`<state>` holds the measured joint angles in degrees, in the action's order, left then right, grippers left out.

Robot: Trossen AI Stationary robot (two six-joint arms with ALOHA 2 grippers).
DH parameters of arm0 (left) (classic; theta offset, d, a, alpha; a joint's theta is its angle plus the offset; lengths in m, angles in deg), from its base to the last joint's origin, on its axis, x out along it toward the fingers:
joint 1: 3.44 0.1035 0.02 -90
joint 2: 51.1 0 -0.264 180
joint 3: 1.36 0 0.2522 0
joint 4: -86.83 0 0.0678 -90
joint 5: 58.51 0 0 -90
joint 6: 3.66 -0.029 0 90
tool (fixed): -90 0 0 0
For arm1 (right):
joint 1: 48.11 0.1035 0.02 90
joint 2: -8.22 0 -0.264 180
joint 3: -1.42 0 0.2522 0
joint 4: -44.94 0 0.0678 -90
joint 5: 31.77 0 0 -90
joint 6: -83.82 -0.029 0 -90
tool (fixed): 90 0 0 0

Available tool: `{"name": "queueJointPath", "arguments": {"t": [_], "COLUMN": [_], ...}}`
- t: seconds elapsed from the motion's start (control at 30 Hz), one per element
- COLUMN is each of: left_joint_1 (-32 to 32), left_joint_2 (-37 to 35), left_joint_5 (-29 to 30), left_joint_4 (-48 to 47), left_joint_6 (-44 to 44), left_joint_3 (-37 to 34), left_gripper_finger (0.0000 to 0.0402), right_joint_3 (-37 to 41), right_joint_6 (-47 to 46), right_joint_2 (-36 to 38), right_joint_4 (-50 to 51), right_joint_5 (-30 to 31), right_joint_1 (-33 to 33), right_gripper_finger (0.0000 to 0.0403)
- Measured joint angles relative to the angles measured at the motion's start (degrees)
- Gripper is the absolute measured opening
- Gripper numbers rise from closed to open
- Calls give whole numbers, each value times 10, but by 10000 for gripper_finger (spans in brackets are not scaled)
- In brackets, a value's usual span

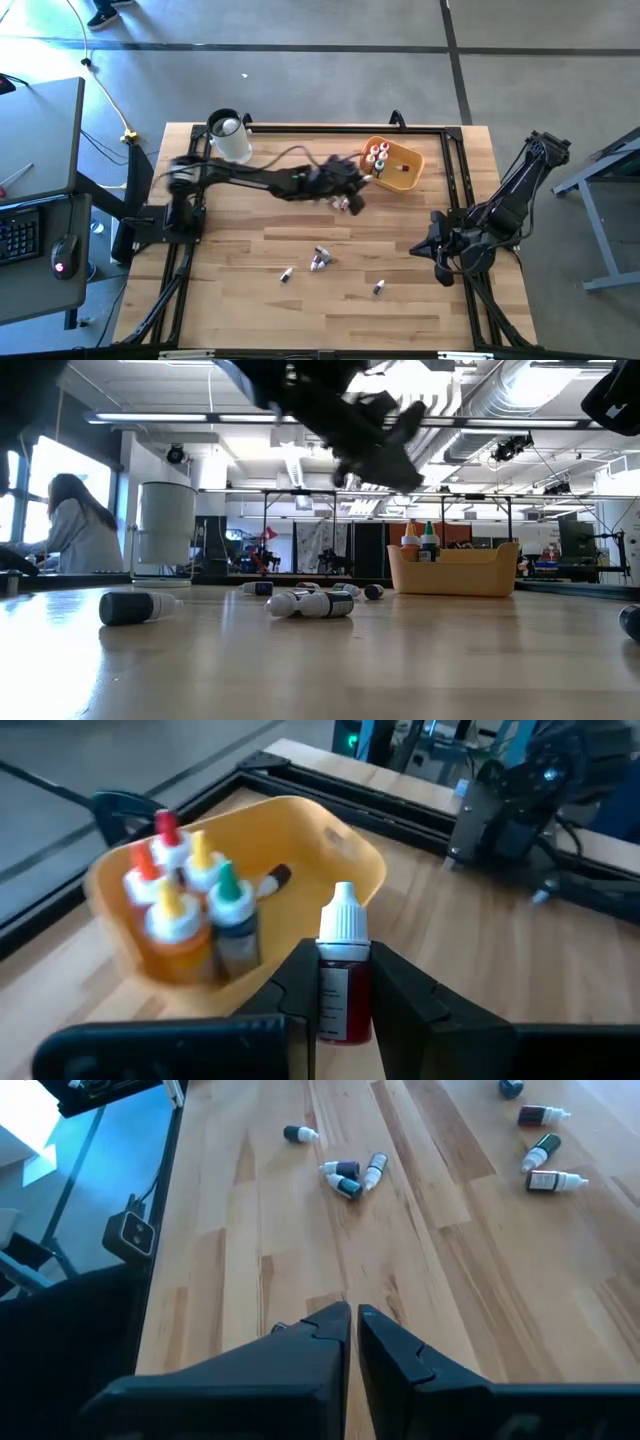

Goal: Pick & Place food coloring
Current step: Put the small left red food coloring bottle into the yellow bin, then put the bottom right small black food coloring bottle into the yellow bin

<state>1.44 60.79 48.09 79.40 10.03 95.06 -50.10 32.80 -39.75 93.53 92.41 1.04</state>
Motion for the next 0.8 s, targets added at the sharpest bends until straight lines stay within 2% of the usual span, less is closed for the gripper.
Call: {"name": "queueJointPath", "arguments": {"t": [0.13, 0.27, 0.37, 0.5, 0.8], "left_joint_1": [0, 0, 5, 18, 30], "left_joint_2": [101, 179, 224, 262, 274], "left_joint_5": [10, 64, 86, 84, 65], "left_joint_4": [-20, -82, -108, -99, -100], "left_joint_6": [-3, -21, -21, -21, -45], "left_joint_3": [128, 245, 308, 347, 349], "left_gripper_finger": [54, 54, 58, 80, 128], "right_joint_3": [0, 0, 0, 0, 0], "right_joint_6": [0, 0, 0, 1, 35], "right_joint_2": [0, 0, 0, 0, 0], "right_joint_4": [0, 0, 1, 1, 1], "right_joint_5": [0, -1, -1, -2, 3], "right_joint_1": [0, 0, 0, 0, -1], "right_gripper_finger": [16, 16, 16, 16, 15]}}
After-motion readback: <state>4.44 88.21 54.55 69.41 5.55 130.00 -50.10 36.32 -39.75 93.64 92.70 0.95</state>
